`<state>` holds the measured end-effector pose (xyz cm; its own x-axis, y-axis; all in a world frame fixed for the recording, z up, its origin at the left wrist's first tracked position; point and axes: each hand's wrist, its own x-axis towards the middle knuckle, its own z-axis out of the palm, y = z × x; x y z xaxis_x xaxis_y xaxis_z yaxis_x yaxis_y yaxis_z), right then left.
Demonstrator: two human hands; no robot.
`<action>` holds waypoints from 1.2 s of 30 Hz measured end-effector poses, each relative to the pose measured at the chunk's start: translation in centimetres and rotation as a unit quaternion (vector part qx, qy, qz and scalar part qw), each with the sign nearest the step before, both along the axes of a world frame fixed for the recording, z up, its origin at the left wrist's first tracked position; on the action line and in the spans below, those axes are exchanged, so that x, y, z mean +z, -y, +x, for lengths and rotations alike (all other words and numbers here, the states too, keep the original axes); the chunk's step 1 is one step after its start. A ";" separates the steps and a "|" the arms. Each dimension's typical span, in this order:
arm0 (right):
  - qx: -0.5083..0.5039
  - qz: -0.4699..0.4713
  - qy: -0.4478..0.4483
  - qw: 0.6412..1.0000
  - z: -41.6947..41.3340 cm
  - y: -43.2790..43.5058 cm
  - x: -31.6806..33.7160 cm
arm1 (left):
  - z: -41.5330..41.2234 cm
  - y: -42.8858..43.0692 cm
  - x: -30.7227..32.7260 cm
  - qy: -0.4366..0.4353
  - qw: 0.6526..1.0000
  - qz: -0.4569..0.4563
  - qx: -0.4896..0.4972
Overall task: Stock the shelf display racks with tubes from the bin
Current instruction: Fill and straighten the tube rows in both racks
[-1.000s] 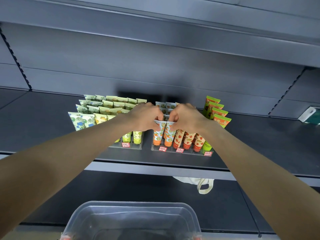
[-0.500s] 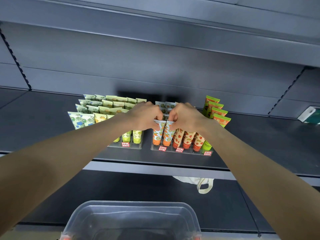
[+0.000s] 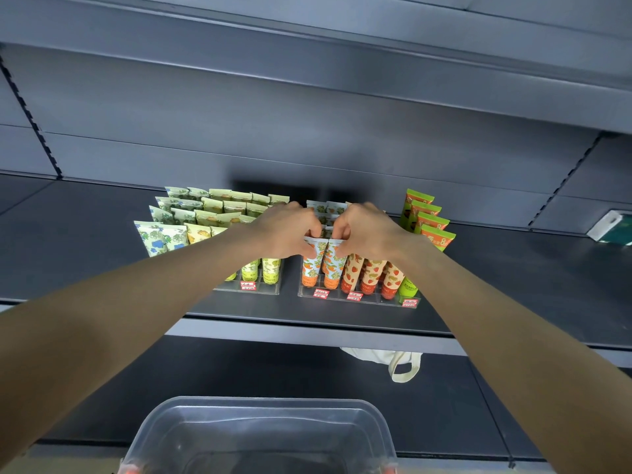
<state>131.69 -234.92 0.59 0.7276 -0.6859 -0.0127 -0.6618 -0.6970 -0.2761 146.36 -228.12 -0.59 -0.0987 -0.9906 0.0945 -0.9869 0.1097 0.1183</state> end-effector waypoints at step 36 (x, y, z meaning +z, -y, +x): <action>0.003 0.003 -0.013 1.000 -0.2 -0.1 0.3 | 0.1 0.0 0.2 -0.005 1.000 -0.005 0.009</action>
